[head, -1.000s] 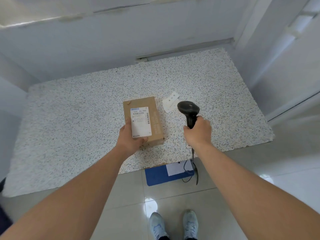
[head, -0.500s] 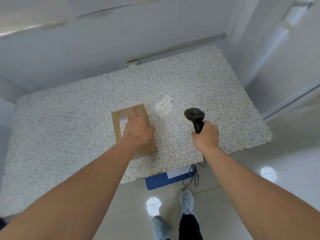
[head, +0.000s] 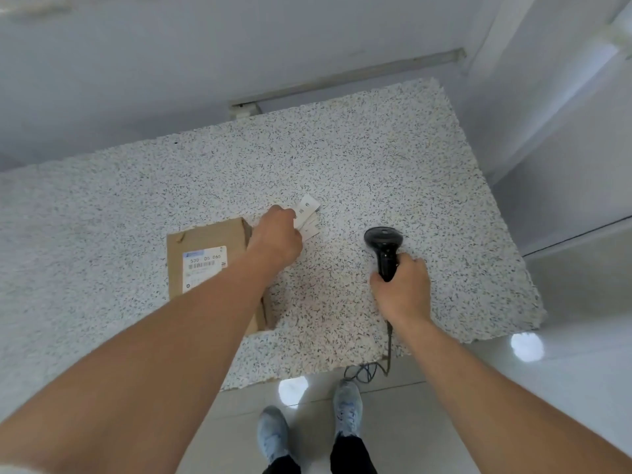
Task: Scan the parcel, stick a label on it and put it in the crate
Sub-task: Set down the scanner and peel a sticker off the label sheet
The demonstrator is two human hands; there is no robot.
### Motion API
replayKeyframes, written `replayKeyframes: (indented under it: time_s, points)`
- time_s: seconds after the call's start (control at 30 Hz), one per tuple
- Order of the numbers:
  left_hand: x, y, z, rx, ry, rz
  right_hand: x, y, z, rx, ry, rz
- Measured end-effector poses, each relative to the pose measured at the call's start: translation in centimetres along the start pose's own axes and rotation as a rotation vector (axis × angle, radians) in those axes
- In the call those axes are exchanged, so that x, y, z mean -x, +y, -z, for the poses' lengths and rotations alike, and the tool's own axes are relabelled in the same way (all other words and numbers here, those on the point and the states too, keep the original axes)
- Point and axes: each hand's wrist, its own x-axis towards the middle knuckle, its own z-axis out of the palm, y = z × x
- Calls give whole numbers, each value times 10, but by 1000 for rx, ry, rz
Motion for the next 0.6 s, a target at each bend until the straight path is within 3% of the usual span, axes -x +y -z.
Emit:
replayKeyframes:
  time_s: [0.3, 0.6]
  points:
    - [-34, 13, -24, -28, 53, 133, -11, 8, -8, -12, -22, 62]
    - [-49, 9, -26, 81, 176, 122, -28, -18, -7, 83, 217, 64]
